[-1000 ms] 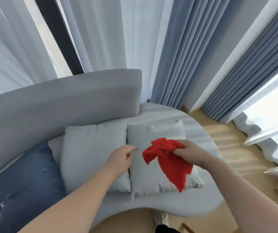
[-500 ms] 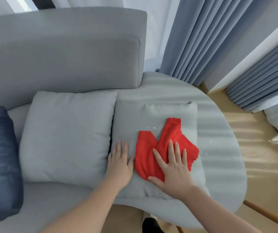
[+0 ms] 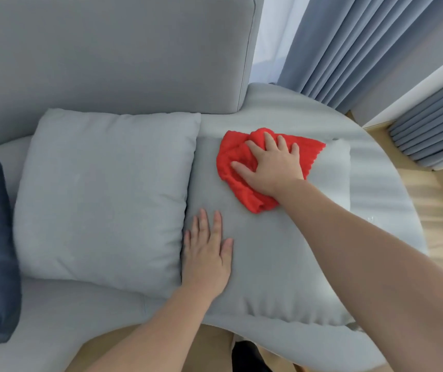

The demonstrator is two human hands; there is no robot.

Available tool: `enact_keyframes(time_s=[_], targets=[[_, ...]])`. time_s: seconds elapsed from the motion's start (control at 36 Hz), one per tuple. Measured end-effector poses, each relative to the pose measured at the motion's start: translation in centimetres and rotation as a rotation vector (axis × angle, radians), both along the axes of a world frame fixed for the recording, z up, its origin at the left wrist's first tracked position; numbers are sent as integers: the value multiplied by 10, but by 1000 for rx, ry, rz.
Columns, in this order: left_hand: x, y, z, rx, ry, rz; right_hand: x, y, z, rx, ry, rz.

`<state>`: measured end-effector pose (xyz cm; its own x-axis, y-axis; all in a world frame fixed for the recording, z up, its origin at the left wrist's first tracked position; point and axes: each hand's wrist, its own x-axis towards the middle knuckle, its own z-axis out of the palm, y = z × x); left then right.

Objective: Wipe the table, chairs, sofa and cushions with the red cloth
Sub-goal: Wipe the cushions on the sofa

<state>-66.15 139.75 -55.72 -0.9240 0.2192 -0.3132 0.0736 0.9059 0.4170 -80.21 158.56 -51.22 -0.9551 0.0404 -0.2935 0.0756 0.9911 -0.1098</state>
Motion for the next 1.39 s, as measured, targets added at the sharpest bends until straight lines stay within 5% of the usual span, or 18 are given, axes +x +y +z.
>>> enact_keyframes(time_s=[0.17, 0.39, 0.69, 0.89, 1.11, 1.28, 1.39], targets=[[2, -5, -7, 16, -39, -27, 16, -6, 2, 116, -44, 140], [3, 2, -13, 2, -28, -80, 82, 21, 21, -219, 194, 129], [1, 1, -3, 7, -22, -104, 233, 47, 20, -274, 202, 221], [14, -14, 21, 264, -102, 64, 199, 28, 23, -103, 79, 174], [62, -48, 29, 366, -146, 20, 106, 9, 55, -370, 460, -26], [76, -83, 39, 384, -166, -13, 35, -50, 25, -97, -29, 148], [71, -104, 40, 391, -163, -14, 50, -72, 4, -37, 0, 252]])
